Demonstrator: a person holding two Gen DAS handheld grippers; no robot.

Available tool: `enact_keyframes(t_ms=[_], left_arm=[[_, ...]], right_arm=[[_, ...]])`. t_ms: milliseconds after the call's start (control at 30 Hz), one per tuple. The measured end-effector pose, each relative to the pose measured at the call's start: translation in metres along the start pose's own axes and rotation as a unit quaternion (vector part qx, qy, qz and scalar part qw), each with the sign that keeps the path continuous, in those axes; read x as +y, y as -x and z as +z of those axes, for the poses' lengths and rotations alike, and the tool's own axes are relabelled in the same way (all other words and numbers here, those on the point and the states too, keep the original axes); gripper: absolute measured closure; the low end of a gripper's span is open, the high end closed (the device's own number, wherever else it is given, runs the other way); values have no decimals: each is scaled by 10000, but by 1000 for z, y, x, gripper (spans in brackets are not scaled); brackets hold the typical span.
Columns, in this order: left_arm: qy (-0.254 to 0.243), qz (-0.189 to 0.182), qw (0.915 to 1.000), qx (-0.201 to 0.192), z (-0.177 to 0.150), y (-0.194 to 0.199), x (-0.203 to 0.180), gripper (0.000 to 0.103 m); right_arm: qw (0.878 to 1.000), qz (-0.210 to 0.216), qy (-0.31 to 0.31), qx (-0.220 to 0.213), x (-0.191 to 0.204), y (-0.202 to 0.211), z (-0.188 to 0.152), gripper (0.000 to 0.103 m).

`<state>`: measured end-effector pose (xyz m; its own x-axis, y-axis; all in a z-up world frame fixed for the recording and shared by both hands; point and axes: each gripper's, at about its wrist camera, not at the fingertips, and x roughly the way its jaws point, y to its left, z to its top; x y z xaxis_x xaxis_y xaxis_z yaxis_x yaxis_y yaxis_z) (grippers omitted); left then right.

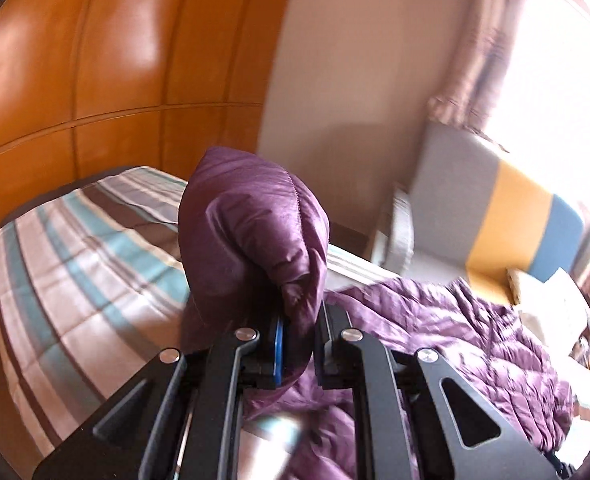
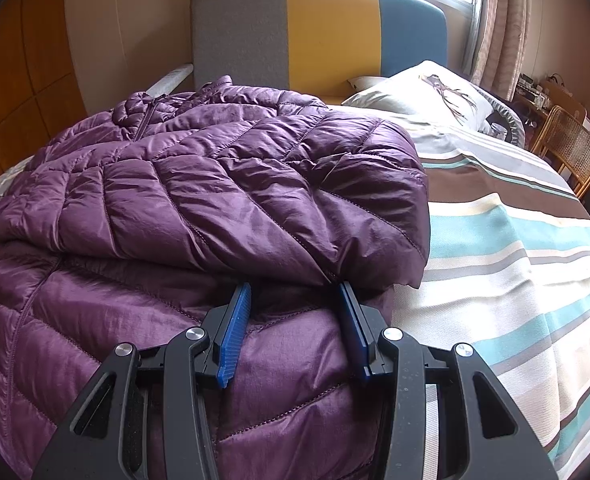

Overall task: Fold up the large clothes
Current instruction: 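Grasp the other sleeve with the left tool and fold it across the body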

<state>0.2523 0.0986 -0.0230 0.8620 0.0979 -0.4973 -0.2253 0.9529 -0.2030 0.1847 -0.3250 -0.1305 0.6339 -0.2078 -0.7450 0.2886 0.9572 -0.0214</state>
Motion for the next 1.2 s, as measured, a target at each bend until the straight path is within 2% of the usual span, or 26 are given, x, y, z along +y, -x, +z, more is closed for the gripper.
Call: enact_keyframes(t_ms=[333,500,567,800,933,1200], left_arm=[[-768,-594,9945,394,-32,1,-89,93],[-1063,-885,9891,500,-44,4,-120,92],[-1209,-973,9866,502,-48,7,-131,92],[-1550,-1154,9790,651,-66,11,-158,91],[-1808,-1223,9734,690,-77,10,-171,90],[-2134,-1530,9604,934,-95,5,-215,89]], right_arm=[[10000,22,-45,-19,-2,0,0,59],[9982,154,-168,-548,-8,23,-1,59],[9974,296,-186,-635,-10,27,4,59],[9990,271,-143,-327,-11,-2,38,59],[9996,261,-130,-38,-9,-22,37,59],[9998,179,-105,-77,-7,-23,29,59]])
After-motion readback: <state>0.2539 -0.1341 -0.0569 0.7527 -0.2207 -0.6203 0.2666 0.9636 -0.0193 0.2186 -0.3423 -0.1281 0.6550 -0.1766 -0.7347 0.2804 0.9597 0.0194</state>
